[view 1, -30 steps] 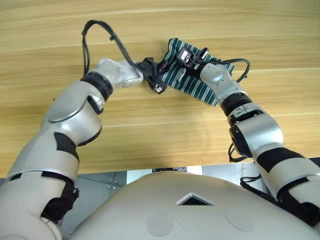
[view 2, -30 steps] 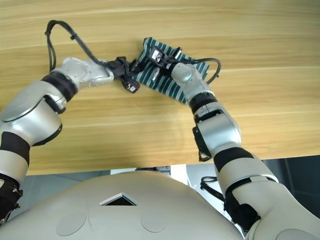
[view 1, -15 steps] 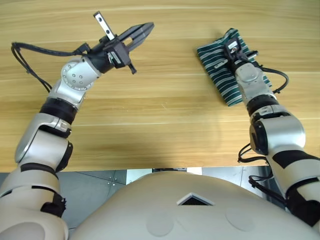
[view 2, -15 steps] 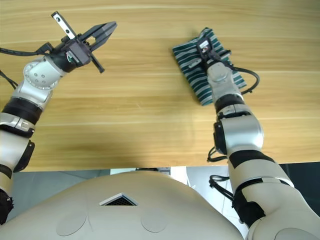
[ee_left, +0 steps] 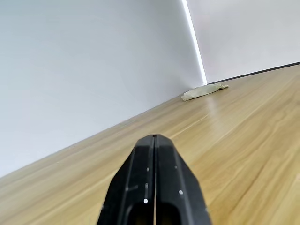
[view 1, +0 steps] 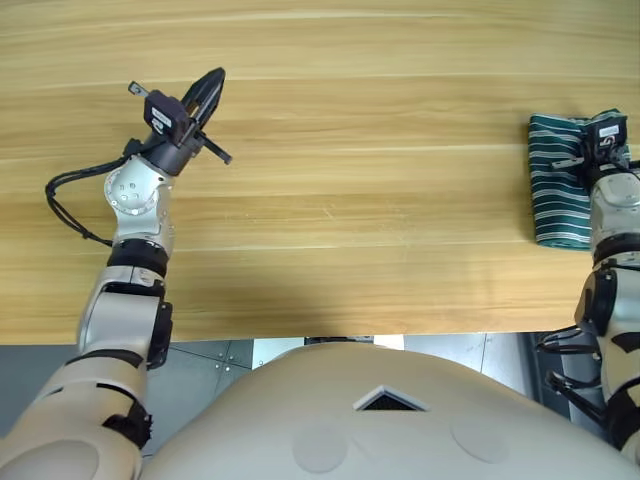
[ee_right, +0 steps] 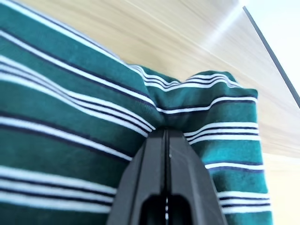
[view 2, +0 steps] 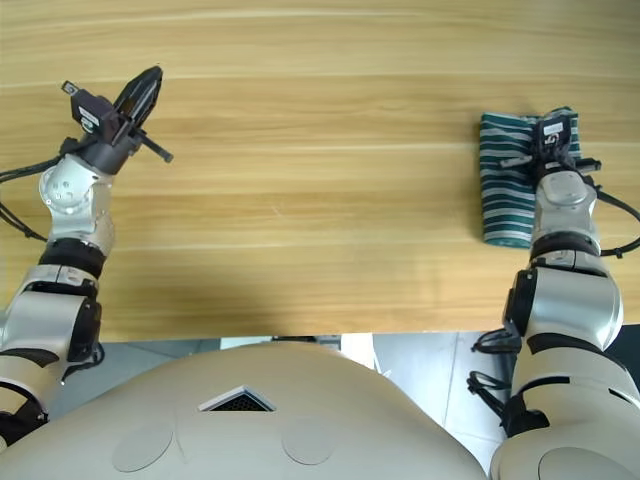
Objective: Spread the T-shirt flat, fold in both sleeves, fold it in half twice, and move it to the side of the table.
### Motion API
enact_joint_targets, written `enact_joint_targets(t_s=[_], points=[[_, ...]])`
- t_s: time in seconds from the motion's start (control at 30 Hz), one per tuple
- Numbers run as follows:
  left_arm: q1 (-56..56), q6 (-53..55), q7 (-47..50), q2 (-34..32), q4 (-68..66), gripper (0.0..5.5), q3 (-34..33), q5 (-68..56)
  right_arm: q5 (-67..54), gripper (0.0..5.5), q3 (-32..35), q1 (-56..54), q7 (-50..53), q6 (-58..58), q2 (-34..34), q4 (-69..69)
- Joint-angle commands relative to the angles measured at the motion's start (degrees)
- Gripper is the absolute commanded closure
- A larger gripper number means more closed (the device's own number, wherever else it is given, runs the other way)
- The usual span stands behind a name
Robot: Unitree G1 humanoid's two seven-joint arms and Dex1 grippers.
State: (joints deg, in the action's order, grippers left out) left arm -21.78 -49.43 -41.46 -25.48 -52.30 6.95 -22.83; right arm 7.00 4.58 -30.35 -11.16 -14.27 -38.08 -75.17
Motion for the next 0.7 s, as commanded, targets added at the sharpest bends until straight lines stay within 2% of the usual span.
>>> enact_joint_targets(t_s=[0.03,0.1,0.23,0.37,0.47,0.57,0.63,0.7], points=[[-2.92,2.68,-0.63,2.31,-3.99,5.50,-4.95,-0.04,0.41,5.49,0.55,-0.98,1.49,-6.62,0.21,0.36],[-5.54,5.93,1.87,3.46,-6.91,5.50,-9.48,-1.95,0.17,5.49,1.23,-1.92,3.98,-13.78,-0.33,3.07],[-9.14,12.43,1.01,5.07,-9.70,5.50,-18.59,-7.67,1.45,5.49,0.18,-0.93,5.92,-25.32,0.20,14.15],[-11.86,16.00,0.84,5.88,-14.30,5.50,-23.94,-8.76,2.07,5.49,-2.78,1.08,3.74,-27.09,3.20,28.39],[-13.69,20.04,2.23,6.27,-18.35,5.50,-27.59,-9.38,-3.91,5.49,-7.16,2.54,-6.05,-27.18,10.73,32.77],[-13.99,18.02,12.14,6.51,-21.30,5.50,-25.43,-2.13,-1.31,5.49,-12.77,4.40,-8.48,-28.37,16.66,34.73],[-14.00,17.18,13.80,6.88,-21.58,5.50,-25.35,0.09,-11.25,5.49,-13.21,5.69,-17.77,-28.42,20.21,37.92],[-14.10,18.10,15.34,7.12,-22.17,5.50,-26.60,0.61,-24.05,5.49,-8.83,3.63,-28.12,-23.81,24.70,35.94]])
